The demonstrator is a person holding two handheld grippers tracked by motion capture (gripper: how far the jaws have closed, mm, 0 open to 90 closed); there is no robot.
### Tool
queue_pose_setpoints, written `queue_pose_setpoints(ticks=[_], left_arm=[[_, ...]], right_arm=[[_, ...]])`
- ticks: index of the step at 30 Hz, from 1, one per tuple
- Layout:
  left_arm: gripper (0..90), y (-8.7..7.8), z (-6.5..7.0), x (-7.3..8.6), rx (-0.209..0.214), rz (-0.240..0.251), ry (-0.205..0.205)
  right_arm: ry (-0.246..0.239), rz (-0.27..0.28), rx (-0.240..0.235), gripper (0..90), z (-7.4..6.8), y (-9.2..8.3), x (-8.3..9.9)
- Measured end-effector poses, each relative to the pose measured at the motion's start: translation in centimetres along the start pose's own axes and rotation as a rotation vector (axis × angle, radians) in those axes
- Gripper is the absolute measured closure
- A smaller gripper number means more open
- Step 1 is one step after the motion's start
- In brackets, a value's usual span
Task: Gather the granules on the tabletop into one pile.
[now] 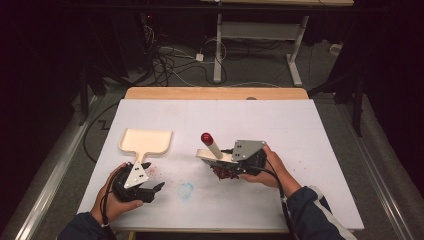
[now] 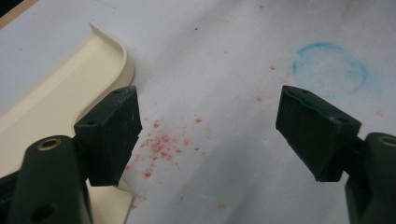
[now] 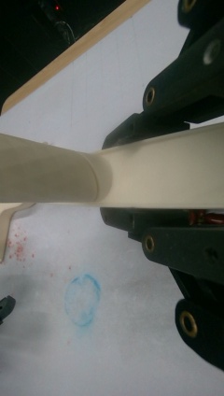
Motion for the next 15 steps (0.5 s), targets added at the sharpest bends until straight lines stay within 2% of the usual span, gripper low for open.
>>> queue_pose_setpoints(ticks=[5, 11, 15], left_arm=[[21.2, -0.1, -0.1, 0.0, -0.005, 0.005, 0.000], [21.3, -0.3, -0.1, 0.0, -0.009, 0.011, -0.001], [21.2, -0.3, -0.1, 0.0, -0.011, 0.012, 0.000]], right_arm=[[0.028, 0.020, 0.026, 67.2, 0.2, -2.5, 0.1], [0.089, -0.005, 0.087, 67.1, 0.1, -5.8, 0.9], [0.132, -0.021, 0.106, 67.1, -0.2, -8.1, 1.7]])
Point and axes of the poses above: each handheld gripper's, and its own axes: y roughly forward along the jaws, x roughly out of its underside, z roughly to its right, the point moved 3 cm from there along y, roughly forward along the jaws
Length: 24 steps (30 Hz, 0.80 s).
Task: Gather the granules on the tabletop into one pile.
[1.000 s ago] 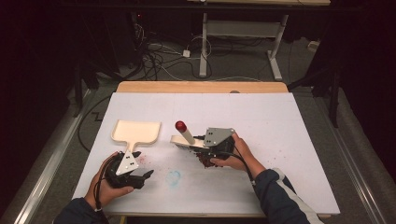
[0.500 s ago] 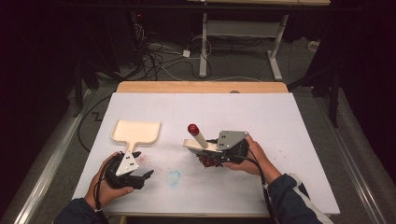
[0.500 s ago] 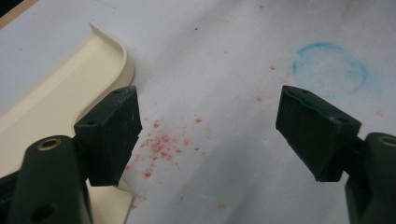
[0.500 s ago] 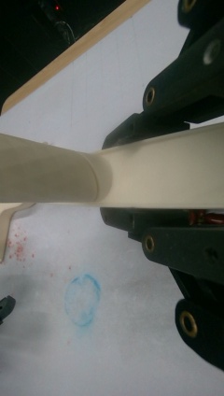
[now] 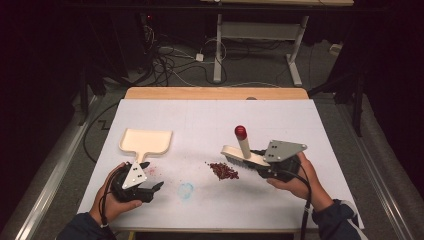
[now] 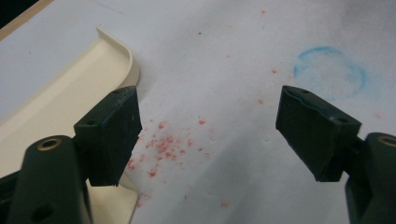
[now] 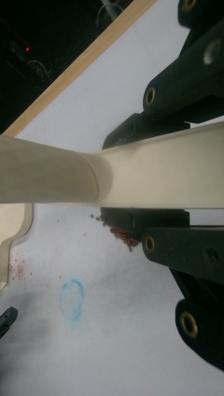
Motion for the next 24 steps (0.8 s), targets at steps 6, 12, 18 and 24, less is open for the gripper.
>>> queue_pose_setpoints(ticks=[6, 12, 18, 24], left_arm=[[21.2, 0.0, 0.0, -0.1, -0.002, -0.002, 0.003], [21.3, 0.0, 0.0, -0.1, -0.002, -0.004, 0.004], [21.2, 0.1, 0.0, -0.1, -0.002, -0.007, 0.005], [21.3, 0.1, 0.1, -0.1, 0.003, -0.007, 0.006]], right_arm=[[0.079, -0.021, 0.000, 67.0, -0.5, -3.0, 1.7], [0.154, -0.066, -0.023, 67.0, -1.2, -5.0, 3.4], [0.210, -0.128, -0.074, 66.9, -1.6, -6.1, 5.1], [0.261, -0.165, -0.119, 66.8, -1.0, -5.9, 6.4]])
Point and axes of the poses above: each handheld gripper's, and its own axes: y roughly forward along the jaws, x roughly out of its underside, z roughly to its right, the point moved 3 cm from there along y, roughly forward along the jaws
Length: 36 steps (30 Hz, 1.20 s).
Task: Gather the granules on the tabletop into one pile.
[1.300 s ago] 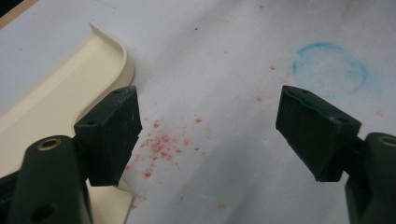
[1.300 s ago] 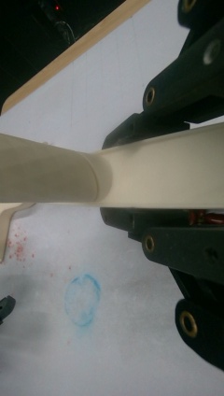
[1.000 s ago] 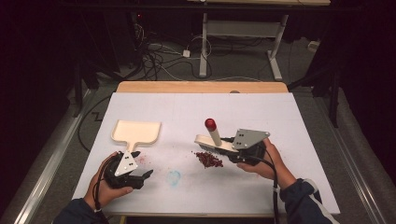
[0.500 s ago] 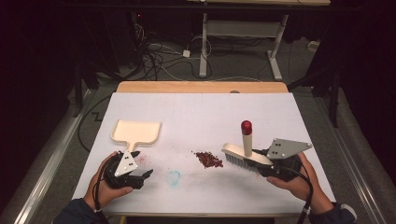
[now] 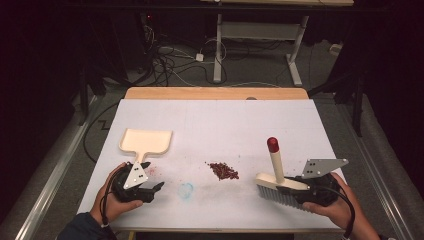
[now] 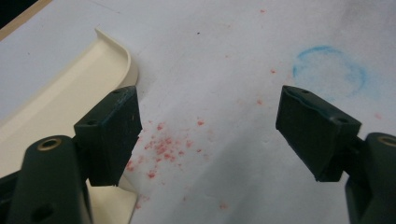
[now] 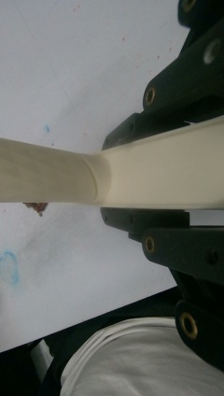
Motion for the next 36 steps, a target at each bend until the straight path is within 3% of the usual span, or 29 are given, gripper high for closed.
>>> queue_pose_setpoints(ticks=[4, 13, 18, 20, 22, 26, 34, 36], left_arm=[[21.2, 0.1, 0.0, 0.0, 0.009, -0.001, 0.000], [21.2, 0.3, 0.1, 0.0, 0.010, -0.012, 0.000], [21.2, 0.5, 0.1, 0.0, 0.013, -0.017, 0.000], [21.2, 0.5, 0.2, 0.0, 0.016, -0.019, 0.001], [21.2, 0.6, 0.2, 0.1, 0.017, -0.021, 0.001], [21.2, 0.6, 0.2, 0.1, 0.019, -0.021, 0.001], [21.2, 0.7, 0.2, 0.1, 0.020, -0.030, 0.009], [21.2, 0.7, 0.3, 0.1, 0.022, -0.031, 0.011]], right_arm=[[-0.003, -0.036, 0.041, 65.8, 1.5, 1.0, 0.2], [0.033, -0.037, 0.033, 58.8, 5.3, 1.2, 0.4], [0.042, -0.089, 0.069, 47.9, 7.8, 2.1, 0.5], [0.063, -0.077, 0.105, 52.3, 9.0, 2.3, 0.5], [0.098, -0.063, 0.106, 50.0, 10.1, 2.5, 0.4], [0.190, -0.074, 0.198, 51.4, 12.1, 3.4, 0.5], [0.352, -0.071, 0.286, 47.1, 12.5, 7.2, -0.2], [0.399, -0.101, 0.319, 46.4, 12.7, 8.2, -0.2]])
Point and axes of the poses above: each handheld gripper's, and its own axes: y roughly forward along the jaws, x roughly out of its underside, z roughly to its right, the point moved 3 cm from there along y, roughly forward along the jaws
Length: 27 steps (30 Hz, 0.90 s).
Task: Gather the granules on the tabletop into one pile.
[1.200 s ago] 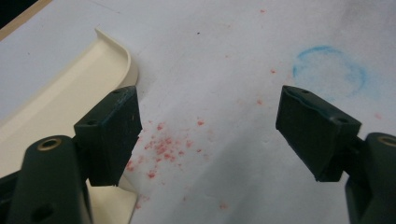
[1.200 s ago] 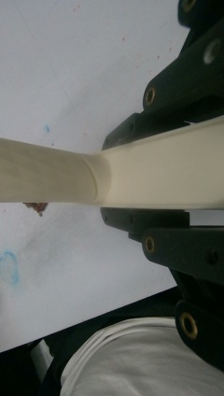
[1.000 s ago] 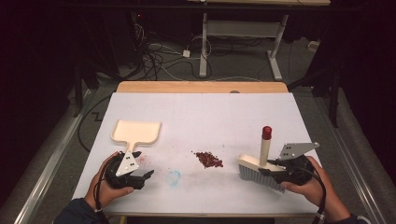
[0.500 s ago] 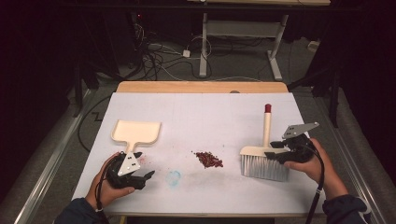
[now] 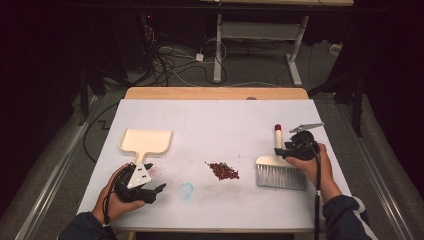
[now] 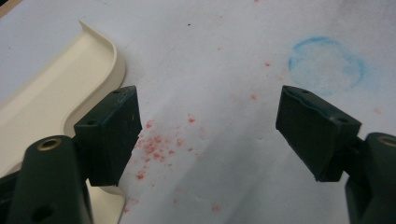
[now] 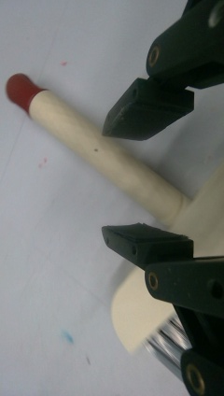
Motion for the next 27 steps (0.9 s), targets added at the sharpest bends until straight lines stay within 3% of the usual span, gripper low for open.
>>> queue_pose_setpoints(ticks=[3, 5, 19, 22, 27], left_arm=[[21.2, 0.0, 0.0, 0.0, 0.001, -0.002, 0.001], [21.2, 0.1, 0.0, 0.1, 0.008, -0.006, -0.007], [21.2, 0.0, 0.0, 0.0, 0.002, 0.000, 0.007], [21.2, -0.1, 0.0, 0.0, 0.001, 0.001, 0.007], [21.2, -0.1, -0.1, 0.0, -0.004, 0.003, 0.006]], right_arm=[[0.025, -0.038, 0.032, 45.1, -0.4, 1.3, -0.2], [0.017, -0.074, 0.071, 49.5, -0.4, 2.1, -0.3], [-0.014, -0.033, 0.106, 53.1, -0.4, 2.7, -0.8], [-0.020, -0.015, 0.105, 51.8, -0.3, 2.6, -0.9], [-0.045, 0.086, 0.101, 45.2, -0.5, 1.4, -1.6]])
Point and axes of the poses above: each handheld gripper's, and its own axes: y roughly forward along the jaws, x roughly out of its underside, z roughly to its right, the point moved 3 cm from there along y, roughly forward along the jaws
